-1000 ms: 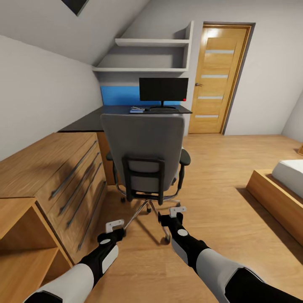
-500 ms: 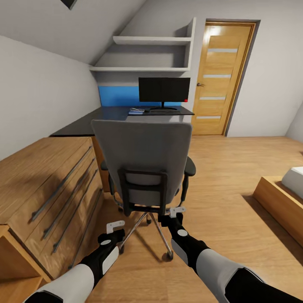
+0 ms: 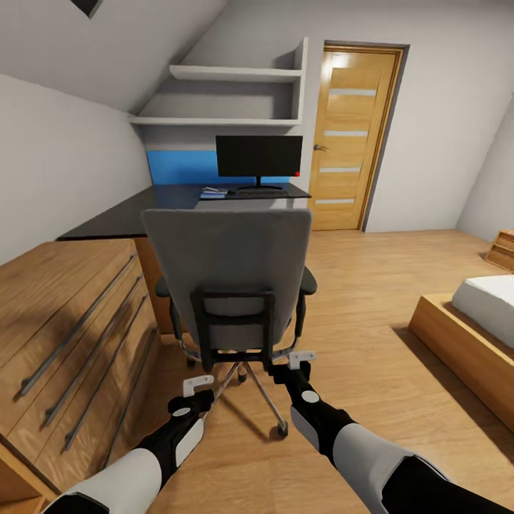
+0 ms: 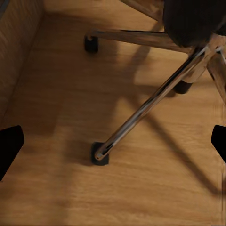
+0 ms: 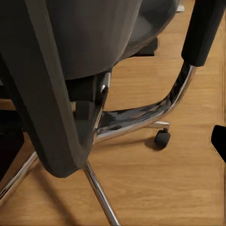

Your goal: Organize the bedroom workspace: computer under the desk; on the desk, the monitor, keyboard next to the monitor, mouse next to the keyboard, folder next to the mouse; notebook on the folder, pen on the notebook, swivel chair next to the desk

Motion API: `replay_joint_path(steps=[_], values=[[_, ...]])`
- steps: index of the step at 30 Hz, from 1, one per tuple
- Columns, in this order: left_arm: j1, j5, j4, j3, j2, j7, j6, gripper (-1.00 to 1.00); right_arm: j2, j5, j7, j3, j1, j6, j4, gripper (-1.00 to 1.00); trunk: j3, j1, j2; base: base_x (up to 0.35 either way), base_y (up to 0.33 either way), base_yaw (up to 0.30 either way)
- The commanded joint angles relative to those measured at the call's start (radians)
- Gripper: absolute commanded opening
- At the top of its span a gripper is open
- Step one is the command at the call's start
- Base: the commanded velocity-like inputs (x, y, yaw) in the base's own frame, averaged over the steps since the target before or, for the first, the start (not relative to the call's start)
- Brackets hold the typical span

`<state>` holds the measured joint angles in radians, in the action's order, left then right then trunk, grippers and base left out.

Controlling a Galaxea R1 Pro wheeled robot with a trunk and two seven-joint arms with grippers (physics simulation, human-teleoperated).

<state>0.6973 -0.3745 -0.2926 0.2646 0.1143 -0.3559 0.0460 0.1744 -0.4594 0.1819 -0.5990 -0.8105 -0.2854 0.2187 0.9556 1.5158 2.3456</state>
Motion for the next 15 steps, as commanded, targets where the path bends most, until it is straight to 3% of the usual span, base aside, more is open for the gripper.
replay_joint_path(steps=[1,5,8,9,15], values=[[0.001,-0.010,0.000,0.008,0.006,-0.006,0.005,1.00,0.000,-0.007,0.005,-0.008,-0.001,-0.003,-0.001,1.00,0.000,0.000,0.000,0.000,0.000,-0.129],[0.001,-0.010,-0.002,0.013,0.020,-0.006,0.007,1.00,0.000,-0.007,0.004,-0.009,-0.001,-0.004,-0.003,1.00,-0.001,0.000,0.000,0.000,0.000,-0.055],[0.001,-0.010,-0.009,0.038,0.025,-0.008,0.007,1.00,0.000,-0.006,0.004,-0.010,-0.001,-0.004,-0.004,1.00,-0.001,0.000,0.000,0.000,0.000,-0.022],[0.001,-0.010,-0.031,0.057,0.028,-0.012,0.006,1.00,0.000,-0.006,0.004,-0.010,-0.001,-0.004,-0.005,1.00,-0.001,0.000,0.000,0.000,0.000,-0.007],[0.001,-0.010,-0.119,0.072,0.026,-0.018,0.002,1.00,0.000,-0.005,0.004,-0.011,-0.001,-0.004,-0.005,1.00,-0.001,0.000,0.000,0.000,0.000,-0.003]])
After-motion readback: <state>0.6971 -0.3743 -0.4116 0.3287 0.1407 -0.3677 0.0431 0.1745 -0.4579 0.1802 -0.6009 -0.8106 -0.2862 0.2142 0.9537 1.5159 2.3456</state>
